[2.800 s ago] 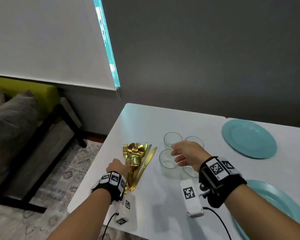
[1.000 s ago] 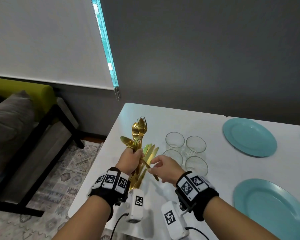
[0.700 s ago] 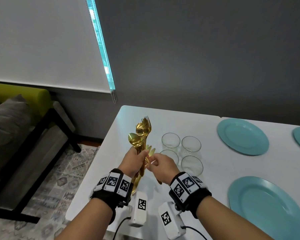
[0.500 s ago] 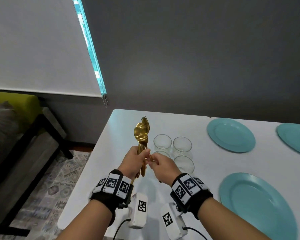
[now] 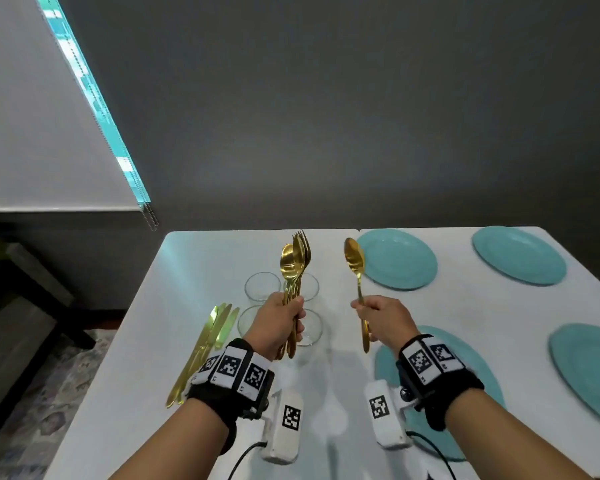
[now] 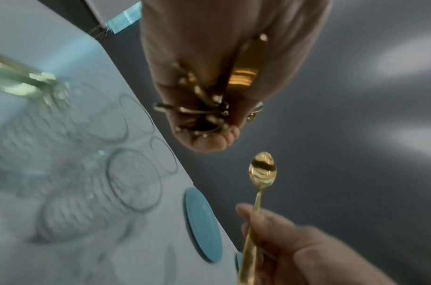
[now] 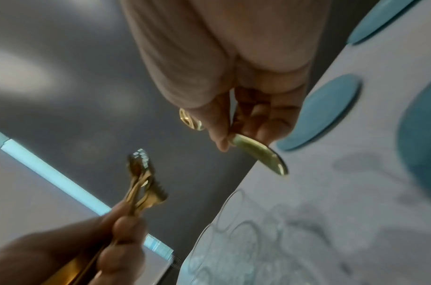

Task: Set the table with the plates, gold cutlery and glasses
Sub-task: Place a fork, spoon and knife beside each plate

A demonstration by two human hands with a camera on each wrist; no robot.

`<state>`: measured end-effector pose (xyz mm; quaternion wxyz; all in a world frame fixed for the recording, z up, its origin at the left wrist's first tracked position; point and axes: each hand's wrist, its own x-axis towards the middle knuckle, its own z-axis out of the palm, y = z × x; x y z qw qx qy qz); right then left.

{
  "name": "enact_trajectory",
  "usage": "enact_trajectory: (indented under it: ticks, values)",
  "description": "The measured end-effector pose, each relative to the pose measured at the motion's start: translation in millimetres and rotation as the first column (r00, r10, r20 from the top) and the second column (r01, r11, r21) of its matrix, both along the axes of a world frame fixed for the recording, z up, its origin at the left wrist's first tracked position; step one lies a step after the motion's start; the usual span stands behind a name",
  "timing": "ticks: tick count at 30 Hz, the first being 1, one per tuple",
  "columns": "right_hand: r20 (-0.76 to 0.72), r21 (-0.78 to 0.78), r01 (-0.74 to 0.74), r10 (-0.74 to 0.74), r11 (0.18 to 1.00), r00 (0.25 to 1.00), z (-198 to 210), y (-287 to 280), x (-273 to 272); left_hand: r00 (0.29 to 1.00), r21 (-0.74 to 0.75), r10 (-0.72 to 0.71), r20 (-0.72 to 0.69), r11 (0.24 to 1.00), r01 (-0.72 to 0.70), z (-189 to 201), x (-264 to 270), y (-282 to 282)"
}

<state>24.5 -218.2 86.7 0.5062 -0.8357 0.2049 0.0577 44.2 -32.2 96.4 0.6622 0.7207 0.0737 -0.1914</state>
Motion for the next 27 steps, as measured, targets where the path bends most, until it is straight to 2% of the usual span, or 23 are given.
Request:
enact_trajectory:
  ticks: [4,7,14,20,22,27]
  values:
    - [-0.091,0.028,0.116,-0.113,0.993,0.989,-14,-73,-17,0.999,0.0,-0.044,0.006,0.999,0.044,1,-9,-52]
    - [-0.182,0.0,0.167,-0.164,0.986,0.969,-24,-133,-36,1.0,-0.024,-0.011,-0.021,1.0,0.011,-5,-16,-96]
    - [-0.44,-0.161,0.093,-0.156,0.983,0.885,-58,-249,-83,0.995,-0.053,0.027,-0.097,0.998,-0.032,-21,-41,-190]
    - [-0.531,-0.327,-0.206,0.001,0.922,0.847,-79,-287,-101,0.988,-0.053,0.068,-0.136,0.996,-0.076,-38,-59,-242]
    - [-0.533,-0.299,-0.205,0.015,0.932,0.846,-87,-290,-102,0.985,-0.055,0.084,-0.15,0.994,-0.093,-42,-64,-253]
    - [-0.506,-0.19,-0.093,-0.016,0.977,0.862,-101,-284,-100,0.983,-0.032,0.107,-0.152,0.993,-0.113,-46,-69,-267]
